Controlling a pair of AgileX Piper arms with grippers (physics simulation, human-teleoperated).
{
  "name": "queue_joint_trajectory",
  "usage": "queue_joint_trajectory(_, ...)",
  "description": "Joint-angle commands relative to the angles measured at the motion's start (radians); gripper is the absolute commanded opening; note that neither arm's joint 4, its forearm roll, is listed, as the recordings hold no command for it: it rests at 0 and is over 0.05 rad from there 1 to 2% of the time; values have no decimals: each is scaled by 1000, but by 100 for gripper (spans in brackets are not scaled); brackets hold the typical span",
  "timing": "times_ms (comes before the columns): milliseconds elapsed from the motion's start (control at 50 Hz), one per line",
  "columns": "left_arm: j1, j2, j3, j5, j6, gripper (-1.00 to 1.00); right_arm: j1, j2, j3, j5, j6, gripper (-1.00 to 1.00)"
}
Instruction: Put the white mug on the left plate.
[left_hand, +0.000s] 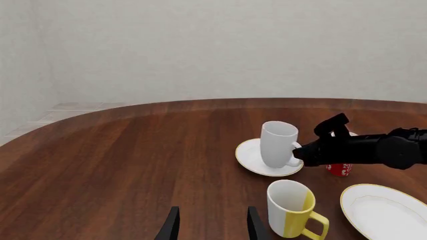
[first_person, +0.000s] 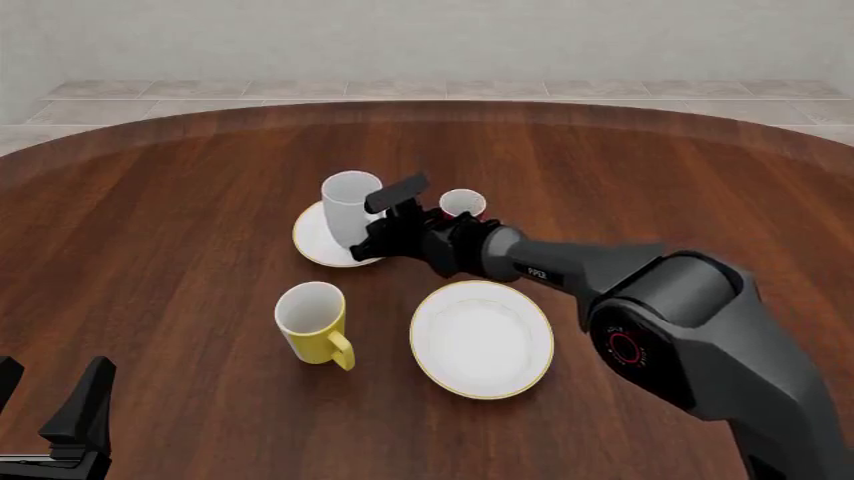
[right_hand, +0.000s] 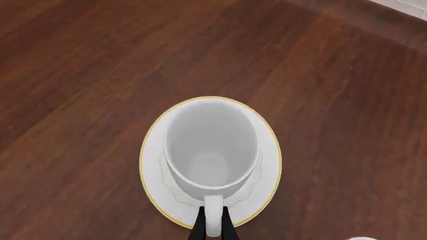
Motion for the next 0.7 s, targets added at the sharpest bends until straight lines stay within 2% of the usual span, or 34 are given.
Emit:
queue_joint_trajectory(20, 0, 0, 0, 0, 0, 100, -3, 1, -9, -1, 10, -100)
queue_joint_trajectory(140, 0, 0, 0, 0, 0, 100, -4, 4, -12, 0, 14, -100)
queue_joint_trajectory(160, 0, 0, 0, 0, 0, 100, -5, 8, -15, 2, 18, 100)
queue_joint_trajectory(700, 0, 0, 0, 0, 0, 100, -4, -9, 0, -2, 19, 100)
